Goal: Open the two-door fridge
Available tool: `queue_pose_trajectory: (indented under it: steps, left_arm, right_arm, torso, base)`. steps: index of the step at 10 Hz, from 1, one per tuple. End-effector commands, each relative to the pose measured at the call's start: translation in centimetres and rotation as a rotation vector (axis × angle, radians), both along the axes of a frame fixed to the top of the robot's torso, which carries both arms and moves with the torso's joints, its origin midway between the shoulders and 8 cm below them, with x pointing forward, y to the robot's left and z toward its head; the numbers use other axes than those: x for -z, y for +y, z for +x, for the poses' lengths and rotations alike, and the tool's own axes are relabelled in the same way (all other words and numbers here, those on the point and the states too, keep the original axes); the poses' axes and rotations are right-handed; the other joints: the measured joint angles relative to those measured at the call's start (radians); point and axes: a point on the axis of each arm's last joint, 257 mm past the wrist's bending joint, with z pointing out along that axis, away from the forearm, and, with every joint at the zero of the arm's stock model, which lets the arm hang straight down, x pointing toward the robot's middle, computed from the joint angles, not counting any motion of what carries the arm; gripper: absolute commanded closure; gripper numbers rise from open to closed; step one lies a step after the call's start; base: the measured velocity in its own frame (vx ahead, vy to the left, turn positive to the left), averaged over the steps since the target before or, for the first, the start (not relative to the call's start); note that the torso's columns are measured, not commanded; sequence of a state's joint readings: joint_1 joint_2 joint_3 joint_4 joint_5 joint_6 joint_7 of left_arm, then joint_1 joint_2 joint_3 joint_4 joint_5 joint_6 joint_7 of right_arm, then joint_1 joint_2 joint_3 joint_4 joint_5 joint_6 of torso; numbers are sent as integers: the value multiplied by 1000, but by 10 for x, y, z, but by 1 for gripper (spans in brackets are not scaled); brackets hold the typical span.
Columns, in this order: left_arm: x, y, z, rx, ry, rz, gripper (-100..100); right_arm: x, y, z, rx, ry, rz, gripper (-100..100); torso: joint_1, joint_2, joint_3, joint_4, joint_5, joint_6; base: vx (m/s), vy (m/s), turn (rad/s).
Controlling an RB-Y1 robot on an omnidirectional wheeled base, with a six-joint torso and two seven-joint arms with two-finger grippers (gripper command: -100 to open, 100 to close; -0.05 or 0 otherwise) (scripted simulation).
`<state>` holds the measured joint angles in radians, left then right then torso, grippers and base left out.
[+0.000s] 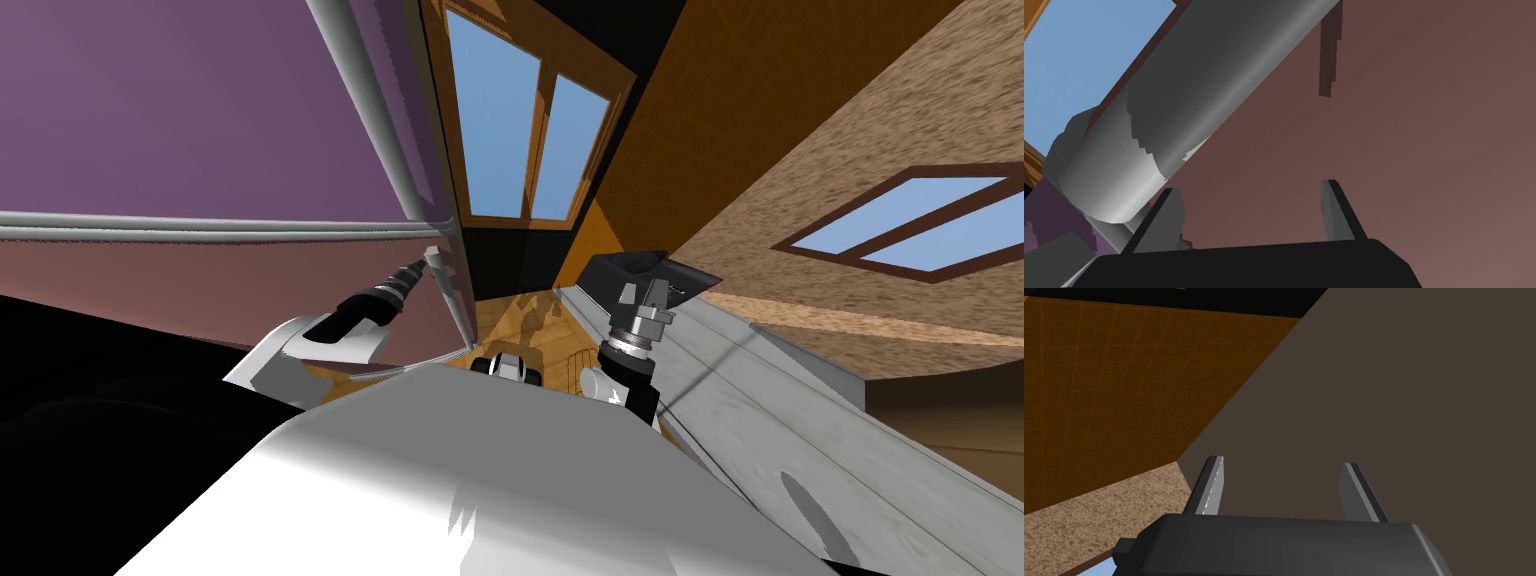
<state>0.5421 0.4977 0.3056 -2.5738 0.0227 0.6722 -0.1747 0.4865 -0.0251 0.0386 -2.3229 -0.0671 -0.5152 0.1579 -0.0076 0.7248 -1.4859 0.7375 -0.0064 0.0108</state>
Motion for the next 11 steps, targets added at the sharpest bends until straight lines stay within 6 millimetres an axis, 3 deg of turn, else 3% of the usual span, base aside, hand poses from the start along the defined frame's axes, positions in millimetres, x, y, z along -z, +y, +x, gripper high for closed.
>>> queue_pose_trajectory:
  steps: [1, 3, 11]
  left_arm:
    - [5, 3, -1, -7, 10, -4, 100]
    - [4, -18, 4, 53, 7, -6, 100]
    - [4, -99, 12, 288, 5, -23, 100]
  right_arm:
    - [0, 0, 0, 0, 0, 0, 0]
    - [0, 0, 0, 0, 0, 0, 0]
    - [0, 0, 0, 0, 0, 0, 0]
  torso:
    - [0, 0, -1, -1, 1, 0]
    - [7, 17, 11, 1, 6, -9]
    - [8, 13, 10, 0, 7, -11]
  base:
    - [-16, 12, 10]
    - [-231, 50, -86]
    - [-396, 119, -87]
